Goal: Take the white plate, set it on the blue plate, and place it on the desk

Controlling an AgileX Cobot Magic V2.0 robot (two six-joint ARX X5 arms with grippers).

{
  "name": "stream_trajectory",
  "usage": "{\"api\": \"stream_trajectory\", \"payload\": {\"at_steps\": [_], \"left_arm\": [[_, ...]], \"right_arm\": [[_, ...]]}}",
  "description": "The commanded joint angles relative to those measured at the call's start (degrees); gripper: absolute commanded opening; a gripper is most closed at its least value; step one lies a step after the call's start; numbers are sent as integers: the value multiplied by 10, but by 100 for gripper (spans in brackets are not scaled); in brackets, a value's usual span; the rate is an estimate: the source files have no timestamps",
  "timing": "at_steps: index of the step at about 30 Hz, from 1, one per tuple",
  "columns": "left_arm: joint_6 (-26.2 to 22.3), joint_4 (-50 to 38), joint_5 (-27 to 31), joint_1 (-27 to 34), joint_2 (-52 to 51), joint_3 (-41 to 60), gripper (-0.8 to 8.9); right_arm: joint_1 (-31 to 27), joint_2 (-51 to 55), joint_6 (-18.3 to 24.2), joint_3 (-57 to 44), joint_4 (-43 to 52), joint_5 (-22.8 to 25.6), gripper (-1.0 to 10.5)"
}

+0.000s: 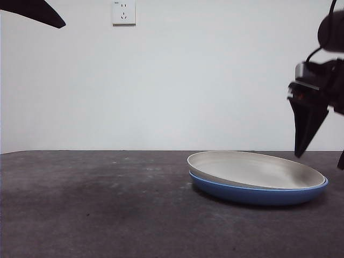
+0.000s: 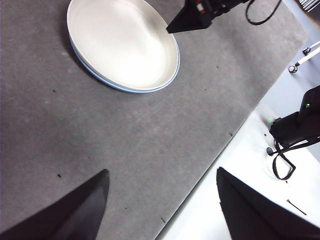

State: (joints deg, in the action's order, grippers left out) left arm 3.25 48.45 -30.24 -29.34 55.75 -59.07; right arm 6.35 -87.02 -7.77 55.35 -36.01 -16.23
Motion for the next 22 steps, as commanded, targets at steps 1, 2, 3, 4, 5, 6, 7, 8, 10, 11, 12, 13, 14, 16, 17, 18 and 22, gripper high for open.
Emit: {"api": "stream_trajectory", "payload": {"at_steps": [1,2,3,4,5,6,7,8,10,11,12,13,14,16,17,18,22], "left_arm": [[-10,-2,-3,-3,4,-5,343],[-11,-2,-3,-3,4,-5,343],[-11,-2,-3,-3,4,-5,343],[-11,-2,-3,-3,4,-5,344],[-11,-2,-3,-3,4,-5,344],[-11,-2,-3,-3,4,-5,343],[-10,-2,-3,-3,4,-5,343],[-11,-2,-3,-3,4,-5,343],[-10,-2,-3,-3,4,-5,343],[-10,-2,-3,-3,4,-5,343],[-10,-2,-3,-3,4,-5,343],[-10,-2,-3,-3,4,-5,343],[-10,-2,-3,-3,4,-5,343],[-10,-1,-3,-3,4,-5,343],[-10,-1,-3,-3,4,-5,343],[-10,-1,-3,-3,4,-5,343],[-10,-1,-3,-3,4,-5,343]], "right_arm": [[0,-25,-1,10,16,2,337],[0,-30,-1,10,20,2,324],[0,-36,-1,10,25,2,313],[0,-41,-2,10,31,2,303],[0,-45,-2,10,35,2,293],[0,-49,-2,10,40,2,280],[0,-52,-2,10,45,2,267],[0,-56,-2,10,48,2,259],[0,-61,-2,10,54,2,241],[0,-63,-2,10,56,2,222],[0,-67,-2,10,58,2,209],[0,-70,-4,10,60,2,204],[0,-73,-4,10,60,2,204],[0,-80,-4,10,64,2,199],[0,-81,-4,10,66,2,190],[-1,-81,-4,10,69,2,162],[-1,-81,-4,10,77,2,34]]}}
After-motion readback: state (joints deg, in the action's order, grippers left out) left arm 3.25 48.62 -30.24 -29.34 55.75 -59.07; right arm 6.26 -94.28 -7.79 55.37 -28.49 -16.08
